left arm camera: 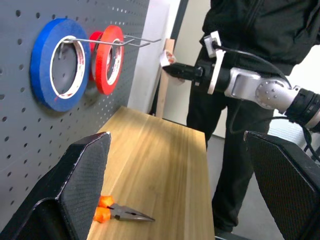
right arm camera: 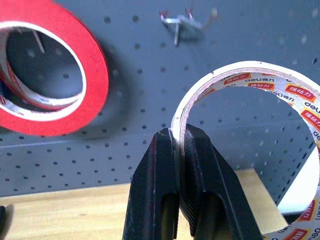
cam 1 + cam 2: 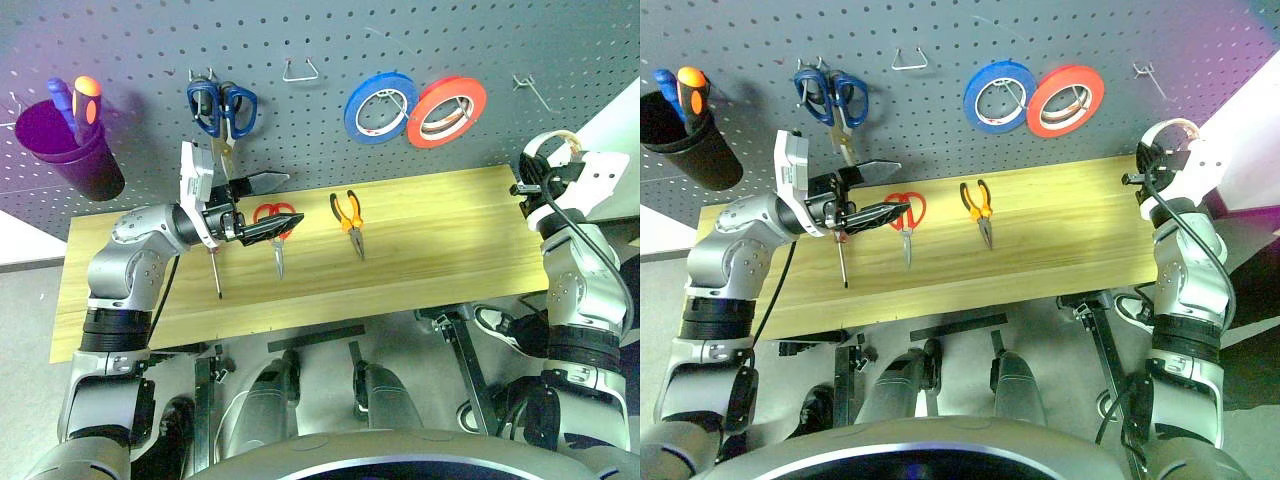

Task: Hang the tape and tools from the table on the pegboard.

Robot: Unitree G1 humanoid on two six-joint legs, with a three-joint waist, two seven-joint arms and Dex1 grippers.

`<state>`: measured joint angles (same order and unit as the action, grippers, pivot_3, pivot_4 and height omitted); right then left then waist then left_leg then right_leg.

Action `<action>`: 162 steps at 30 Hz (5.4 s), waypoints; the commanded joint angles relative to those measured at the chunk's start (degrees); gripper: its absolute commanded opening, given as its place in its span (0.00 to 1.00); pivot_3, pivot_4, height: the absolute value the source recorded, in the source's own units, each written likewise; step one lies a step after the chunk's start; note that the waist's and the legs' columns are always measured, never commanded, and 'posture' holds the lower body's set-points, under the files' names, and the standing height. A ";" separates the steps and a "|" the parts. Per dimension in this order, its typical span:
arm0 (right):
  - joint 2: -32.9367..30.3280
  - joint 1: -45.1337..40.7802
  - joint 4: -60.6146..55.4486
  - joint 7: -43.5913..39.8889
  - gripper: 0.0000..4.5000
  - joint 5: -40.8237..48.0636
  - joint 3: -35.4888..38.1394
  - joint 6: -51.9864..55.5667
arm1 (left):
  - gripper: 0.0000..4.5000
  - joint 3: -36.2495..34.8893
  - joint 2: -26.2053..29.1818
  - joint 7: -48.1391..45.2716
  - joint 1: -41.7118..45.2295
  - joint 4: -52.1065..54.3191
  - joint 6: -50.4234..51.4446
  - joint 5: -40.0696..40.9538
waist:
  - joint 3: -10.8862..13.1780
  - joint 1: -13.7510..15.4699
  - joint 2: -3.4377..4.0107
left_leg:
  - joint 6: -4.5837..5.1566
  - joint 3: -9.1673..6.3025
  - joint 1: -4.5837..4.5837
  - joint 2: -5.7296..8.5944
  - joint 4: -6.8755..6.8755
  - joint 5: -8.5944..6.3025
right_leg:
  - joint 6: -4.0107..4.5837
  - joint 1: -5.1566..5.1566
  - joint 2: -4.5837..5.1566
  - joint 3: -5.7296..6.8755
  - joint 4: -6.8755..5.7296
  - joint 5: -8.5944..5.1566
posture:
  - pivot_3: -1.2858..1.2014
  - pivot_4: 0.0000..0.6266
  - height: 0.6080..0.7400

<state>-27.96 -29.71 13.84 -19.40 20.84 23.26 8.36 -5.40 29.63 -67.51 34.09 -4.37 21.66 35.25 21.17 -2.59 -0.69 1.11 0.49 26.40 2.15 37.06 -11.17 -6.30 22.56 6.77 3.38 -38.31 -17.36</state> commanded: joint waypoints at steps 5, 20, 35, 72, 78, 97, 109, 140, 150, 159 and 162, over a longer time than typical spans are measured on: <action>-1.54 -0.67 -5.92 1.05 0.01 0.00 0.44 -0.01 | 1.00 -0.57 0.01 -0.57 0.79 0.43 -1.43 0.18 | -0.01 -0.02 0.00 | 0.00 0.00 0.00 0.00 0.00 0.00 | 0.00 0.00 0.00 0.00 -0.01 0.00 | 0.45 0.45 1.00; -4.02 0.33 -9.96 2.57 0.01 0.38 1.72 2.35 | 1.00 -0.40 -0.07 -1.03 1.75 -0.77 -1.82 -0.09 | -0.02 -0.11 0.00 | 0.01 0.00 0.00 0.00 0.04 0.00 | 0.00 0.00 0.00 0.00 -0.05 0.00 | 0.45 0.45 1.00; -3.18 -6.71 -4.05 1.13 0.01 -1.80 -2.86 0.52 | 1.00 -0.40 -0.03 -0.59 1.09 0.19 -1.43 -0.12 | -0.02 -0.13 0.00 | 0.03 0.01 0.00 0.00 0.09 0.01 | 0.00 0.00 0.00 -0.02 -0.08 0.00 | 0.46 0.45 1.00; -5.18 -24.42 35.88 -2.50 0.81 -13.13 -9.20 -20.54 | 1.00 -0.90 1.64 1.71 -1.98 4.94 0.93 0.77 | -0.03 0.00 0.00 | 0.03 0.04 0.00 0.00 0.10 0.03 | 0.00 0.01 0.00 -0.01 -0.11 0.00 | 0.48 0.46 1.00; -4.73 -22.63 33.89 -4.24 0.99 -11.56 -8.57 -19.07 | 1.00 -1.06 1.67 1.70 -2.06 5.07 1.08 0.78 | -0.03 0.03 0.00 | 0.03 0.04 0.00 0.00 0.11 0.03 | 0.00 0.01 0.00 -0.01 -0.11 0.00 | 0.48 0.47 1.00; -0.84 -1.41 -2.80 -9.68 0.99 4.28 -7.33 9.48 | 1.00 -1.73 1.88 1.82 -2.04 4.06 1.04 1.17 | -0.03 0.04 0.00 | 0.04 0.02 -0.01 -0.03 0.11 0.02 | 0.00 0.00 0.01 -0.02 -0.12 0.00 | 0.47 0.49 1.00; 9.72 1.22 -8.33 -4.76 0.99 2.65 -14.57 15.95 | 1.00 -4.18 4.09 5.04 -7.83 8.06 0.15 0.41 | -0.03 0.14 0.00 | 0.04 0.02 0.00 -0.03 0.06 0.01 | 0.00 0.09 0.01 -0.09 -0.16 0.00 | 0.49 0.51 1.00; 18.38 -3.68 4.81 -1.07 0.99 -7.08 -22.36 16.44 | 1.00 -14.87 11.91 11.13 -24.64 20.13 4.79 5.68 | -0.03 0.49 0.00 | 0.01 0.02 0.01 -0.02 -0.10 -0.02 | 0.01 0.25 0.01 -0.15 -0.17 0.00 | 0.52 0.52 1.00; 21.34 -7.75 13.49 0.43 0.99 -10.16 -23.40 14.07 | 1.00 -15.05 12.24 11.65 -24.18 20.58 5.52 5.96 | -0.02 0.57 0.00 | 0.00 0.02 0.01 -0.02 -0.14 -0.02 | 0.01 0.29 0.00 -0.15 -0.17 0.00 | 0.53 0.53 1.00; 21.91 -12.15 21.59 2.12 0.99 -13.15 -23.51 9.91 | 1.00 -15.12 12.06 12.07 -24.86 21.31 5.80 6.29 | -0.02 0.66 0.00 | -0.01 0.03 0.03 -0.02 -0.20 -0.02 | 0.01 0.35 0.00 -0.15 -0.16 0.00 | 0.53 0.53 1.00; 22.42 -14.47 24.27 2.91 0.99 -13.53 -23.08 9.91 | 1.00 -15.08 12.26 12.15 -24.99 21.42 5.87 6.57 | -0.02 0.64 0.01 | -0.02 0.04 0.03 -0.02 -0.21 -0.01 | 0.01 0.35 0.00 -0.15 -0.16 0.00 | 0.53 0.54 1.00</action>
<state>-6.24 -42.33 37.71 -16.95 7.54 -0.22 19.19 -19.00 41.19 -55.18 9.58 14.82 27.49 40.67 21.15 -1.95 -0.69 1.09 0.53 26.43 2.13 36.85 -11.18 -6.29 22.92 6.77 3.23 -38.47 -17.36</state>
